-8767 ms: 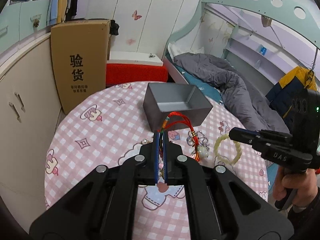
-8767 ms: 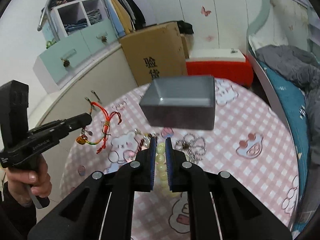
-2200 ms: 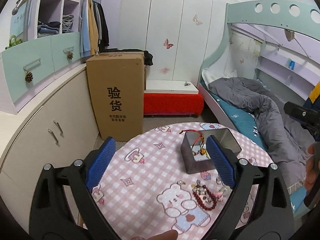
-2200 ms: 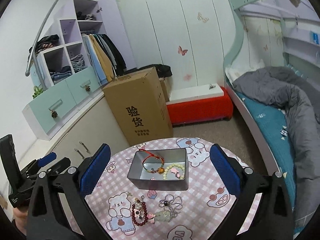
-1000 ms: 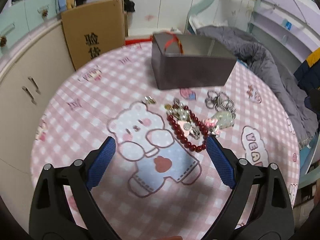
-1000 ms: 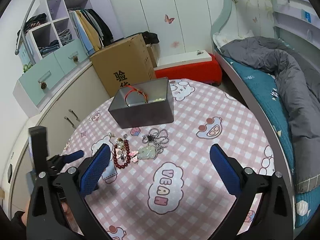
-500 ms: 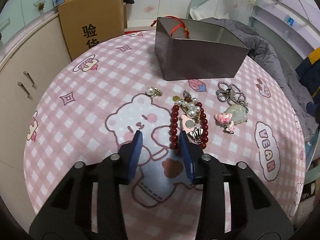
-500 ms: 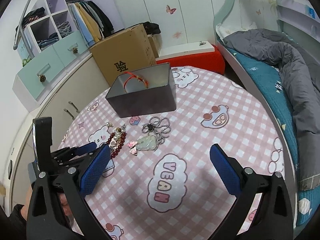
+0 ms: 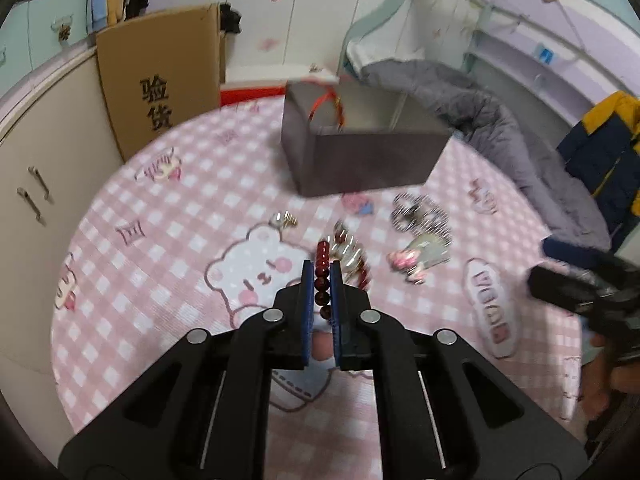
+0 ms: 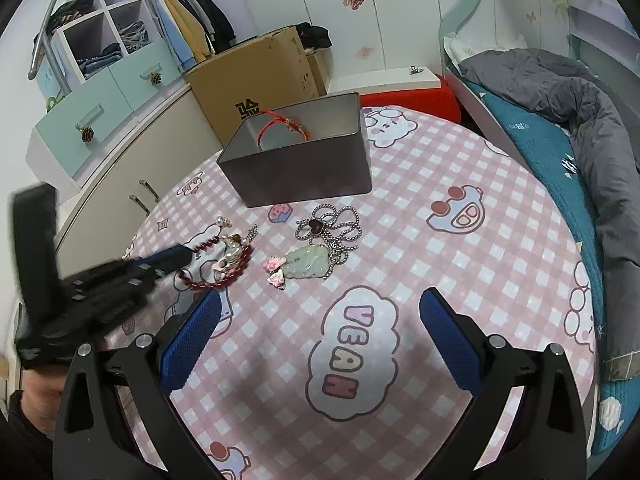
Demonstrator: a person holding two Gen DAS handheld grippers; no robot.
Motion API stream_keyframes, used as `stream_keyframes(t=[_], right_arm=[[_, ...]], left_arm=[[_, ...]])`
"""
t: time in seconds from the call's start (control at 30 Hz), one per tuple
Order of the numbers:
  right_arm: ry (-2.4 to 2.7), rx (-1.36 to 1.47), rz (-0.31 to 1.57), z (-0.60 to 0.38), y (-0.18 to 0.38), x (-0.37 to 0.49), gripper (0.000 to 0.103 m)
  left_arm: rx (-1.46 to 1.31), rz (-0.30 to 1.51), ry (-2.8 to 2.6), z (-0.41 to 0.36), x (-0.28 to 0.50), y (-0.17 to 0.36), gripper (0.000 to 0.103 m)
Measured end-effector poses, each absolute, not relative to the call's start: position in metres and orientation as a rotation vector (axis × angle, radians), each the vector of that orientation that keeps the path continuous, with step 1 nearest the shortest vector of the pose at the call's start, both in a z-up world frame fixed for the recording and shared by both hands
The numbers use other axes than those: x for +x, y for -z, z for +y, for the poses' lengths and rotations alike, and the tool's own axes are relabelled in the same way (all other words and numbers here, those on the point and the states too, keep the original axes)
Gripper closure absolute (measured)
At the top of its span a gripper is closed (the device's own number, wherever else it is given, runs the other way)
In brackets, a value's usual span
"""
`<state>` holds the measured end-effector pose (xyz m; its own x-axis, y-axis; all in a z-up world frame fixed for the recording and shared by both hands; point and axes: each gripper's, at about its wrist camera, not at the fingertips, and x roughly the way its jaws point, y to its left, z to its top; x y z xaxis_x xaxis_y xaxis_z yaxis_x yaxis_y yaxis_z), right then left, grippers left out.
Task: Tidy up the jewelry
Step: 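Grasp the dark red bead bracelet with the left gripper, then lift the dark red bead bracelet and drop it into the grey tin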
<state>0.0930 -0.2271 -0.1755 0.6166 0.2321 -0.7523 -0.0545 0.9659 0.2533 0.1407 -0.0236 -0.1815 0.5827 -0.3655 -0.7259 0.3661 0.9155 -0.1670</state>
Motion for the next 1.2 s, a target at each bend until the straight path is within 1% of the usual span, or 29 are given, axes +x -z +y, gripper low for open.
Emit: stream_keyframes(t=[0.17,0.3,0.5,0.57,0.6,0.67,0.7,0.73,0.8,0.97,1.0,1.07,1.13,1.17,1.2], right_arm=[[-0.186,0.204,0.896,-0.220,0.176,0.094,0.007],[-0.207,0.192,0.907,-0.213,0.179,0.096,0.007],[-0.309,0.131,0.914,-0.184,0.186,0.108,0.008],[-0.373,0.106,0.920,-0.167,0.191,0.115,0.011],[-0.399,0.093,0.927,-0.157,0.195,0.119,0.018],[-0.438,0.082,0.936,-0.144,0.201,0.125,0.035],[-0.459,0.074,0.943,-0.137,0.204,0.128,0.038],[-0.476,0.058,0.954,-0.129,0.209,0.132,0.047],[-0.506,0.054,0.968,-0.118,0.215,0.136,0.056],[-0.472,0.041,0.949,-0.105,0.224,0.146,0.061],[-0.462,0.036,0.943,-0.103,0.224,0.149,0.064],[-0.437,0.000,0.928,-0.099,0.226,0.151,0.075],[-0.425,-0.024,0.925,-0.097,0.227,0.152,0.078],[-0.421,-0.039,0.924,-0.096,0.227,0.153,0.083],[-0.414,-0.058,0.923,-0.096,0.228,0.153,0.085]], left_arm=[[-0.027,0.763,0.469,-0.014,0.129,0.147,0.096],[-0.048,0.732,0.474,-0.004,0.123,0.130,0.096],[-0.045,0.733,0.418,0.014,0.119,0.133,0.096],[-0.060,0.746,0.394,0.022,0.120,0.138,0.096],[-0.066,0.749,0.383,0.025,0.119,0.141,0.096],[-0.070,0.754,0.358,0.031,0.119,0.144,0.096],[-0.075,0.757,0.349,0.034,0.119,0.145,0.096],[-0.080,0.759,0.345,0.036,0.119,0.146,0.096],[-0.087,0.762,0.331,0.043,0.119,0.148,0.096],[-0.105,0.765,0.321,0.051,0.120,0.150,0.096],[-0.109,0.768,0.321,0.052,0.121,0.152,0.096],[-0.112,0.772,0.323,0.052,0.121,0.153,0.096],[-0.117,0.773,0.326,0.052,0.121,0.154,0.095],[-0.119,0.773,0.327,0.052,0.121,0.154,0.096],[-0.121,0.774,0.328,0.052,0.121,0.155,0.095]])
